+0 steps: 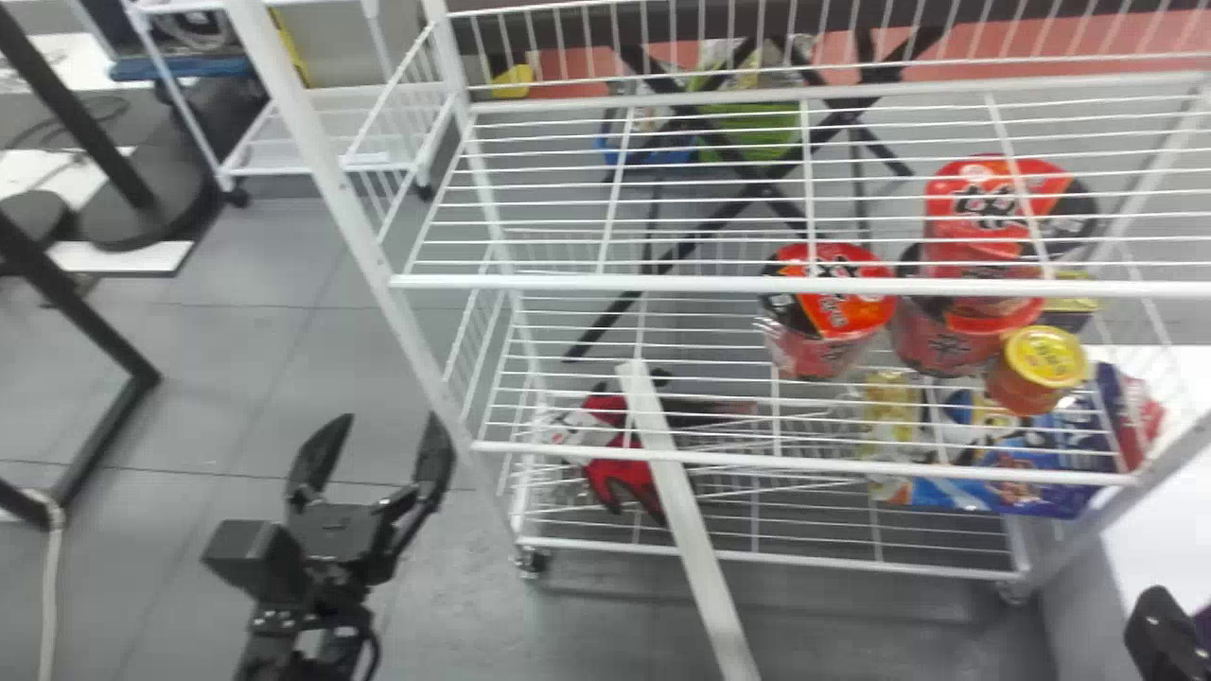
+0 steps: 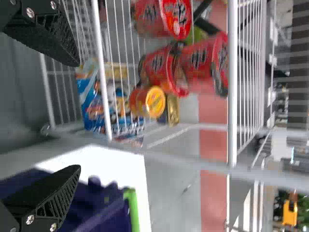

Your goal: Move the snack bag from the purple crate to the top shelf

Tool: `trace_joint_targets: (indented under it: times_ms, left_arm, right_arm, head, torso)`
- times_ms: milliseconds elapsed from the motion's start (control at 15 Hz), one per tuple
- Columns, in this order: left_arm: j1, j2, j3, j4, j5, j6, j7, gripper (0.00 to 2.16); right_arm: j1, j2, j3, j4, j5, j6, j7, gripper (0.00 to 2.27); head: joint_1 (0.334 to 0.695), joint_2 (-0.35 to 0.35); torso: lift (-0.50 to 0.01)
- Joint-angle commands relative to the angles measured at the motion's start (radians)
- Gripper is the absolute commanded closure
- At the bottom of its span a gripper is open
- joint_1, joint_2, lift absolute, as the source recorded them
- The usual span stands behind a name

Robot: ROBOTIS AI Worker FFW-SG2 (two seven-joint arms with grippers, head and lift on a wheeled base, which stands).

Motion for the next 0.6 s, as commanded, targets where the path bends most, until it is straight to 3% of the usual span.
trace_joint_targets:
  times_ms: [0,200,533]
  left_arm:
    - [-0.006,0.002,-0.008,0.008,0.002,-0.008,0.0,0.13]
    - [-0.01,-0.006,-0.015,0.008,0.001,-0.008,-0.005,0.13]
    - [-0.01,-0.014,-0.021,0.019,-0.002,-0.014,-0.005,0.13]
  right_arm:
    - [-0.025,0.008,-0.219,-0.021,-0.179,0.107,0.056,0.07]
    - [-0.031,0.008,-0.371,-0.125,-0.281,0.212,0.059,0.07]
    - [-0.15,0.008,-0.754,-0.15,-0.544,0.614,0.058,0.09]
  head:
    - [0.695,0.082]
    - [0.695,-0.039]
    - [0.695,-0.158]
  torso:
    - [-0.453]
    - [-0.453]
    - [-0.453]
